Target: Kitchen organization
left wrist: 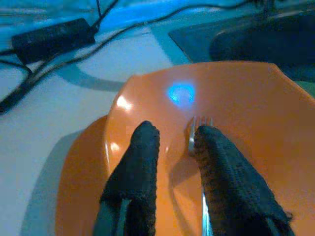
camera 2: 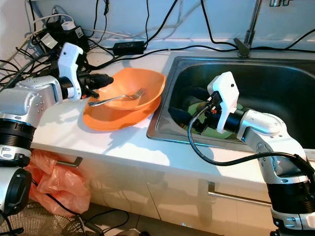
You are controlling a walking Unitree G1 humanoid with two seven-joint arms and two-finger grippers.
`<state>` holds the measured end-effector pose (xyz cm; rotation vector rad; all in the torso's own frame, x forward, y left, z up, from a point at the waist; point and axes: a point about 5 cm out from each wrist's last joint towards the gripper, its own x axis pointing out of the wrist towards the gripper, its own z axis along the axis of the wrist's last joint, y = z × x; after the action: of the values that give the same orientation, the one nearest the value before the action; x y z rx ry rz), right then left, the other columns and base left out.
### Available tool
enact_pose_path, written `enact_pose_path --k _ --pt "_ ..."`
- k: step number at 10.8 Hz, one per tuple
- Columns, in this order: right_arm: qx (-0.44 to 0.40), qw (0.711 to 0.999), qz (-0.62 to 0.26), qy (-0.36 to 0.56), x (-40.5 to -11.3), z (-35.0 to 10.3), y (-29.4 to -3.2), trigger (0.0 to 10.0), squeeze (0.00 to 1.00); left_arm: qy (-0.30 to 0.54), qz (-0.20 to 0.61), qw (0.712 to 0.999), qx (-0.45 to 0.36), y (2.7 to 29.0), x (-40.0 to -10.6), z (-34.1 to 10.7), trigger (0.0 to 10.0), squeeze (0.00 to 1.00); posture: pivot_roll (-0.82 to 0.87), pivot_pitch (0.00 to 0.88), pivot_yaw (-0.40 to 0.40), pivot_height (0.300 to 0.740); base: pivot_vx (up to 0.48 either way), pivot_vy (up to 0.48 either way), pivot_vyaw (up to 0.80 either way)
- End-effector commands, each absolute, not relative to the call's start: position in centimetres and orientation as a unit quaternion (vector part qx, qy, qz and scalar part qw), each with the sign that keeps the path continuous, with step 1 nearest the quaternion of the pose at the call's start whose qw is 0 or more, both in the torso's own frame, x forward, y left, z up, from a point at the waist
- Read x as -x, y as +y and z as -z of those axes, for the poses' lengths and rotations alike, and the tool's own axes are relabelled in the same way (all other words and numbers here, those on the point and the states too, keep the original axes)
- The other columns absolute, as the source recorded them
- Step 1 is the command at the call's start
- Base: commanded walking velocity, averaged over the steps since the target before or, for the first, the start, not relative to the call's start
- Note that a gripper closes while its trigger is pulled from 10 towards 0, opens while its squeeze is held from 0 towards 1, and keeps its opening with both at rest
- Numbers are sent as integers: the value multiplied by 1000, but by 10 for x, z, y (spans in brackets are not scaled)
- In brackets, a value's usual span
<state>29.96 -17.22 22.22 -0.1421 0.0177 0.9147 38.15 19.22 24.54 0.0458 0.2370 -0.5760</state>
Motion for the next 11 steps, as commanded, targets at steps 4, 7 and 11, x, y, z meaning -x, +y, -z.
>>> enact_pose_path --k 4,7,11 --pt "74 888 -453 11 -296 -220 -169 10000 0 14 287 957 37 200 -356 -287 10000 1000 102 33 156 740 0 0 0" --pt "73 886 -458 13 -301 -218 -167 10000 0 -37 249 964 83 207 -310 -245 10000 1000 139 19 134 740 0 0 0" --pt "70 879 -471 12 -303 -216 -162 10000 0 -55 166 980 96 213 -297 -225 10000 1000 148 13 133 740 0 0 0"
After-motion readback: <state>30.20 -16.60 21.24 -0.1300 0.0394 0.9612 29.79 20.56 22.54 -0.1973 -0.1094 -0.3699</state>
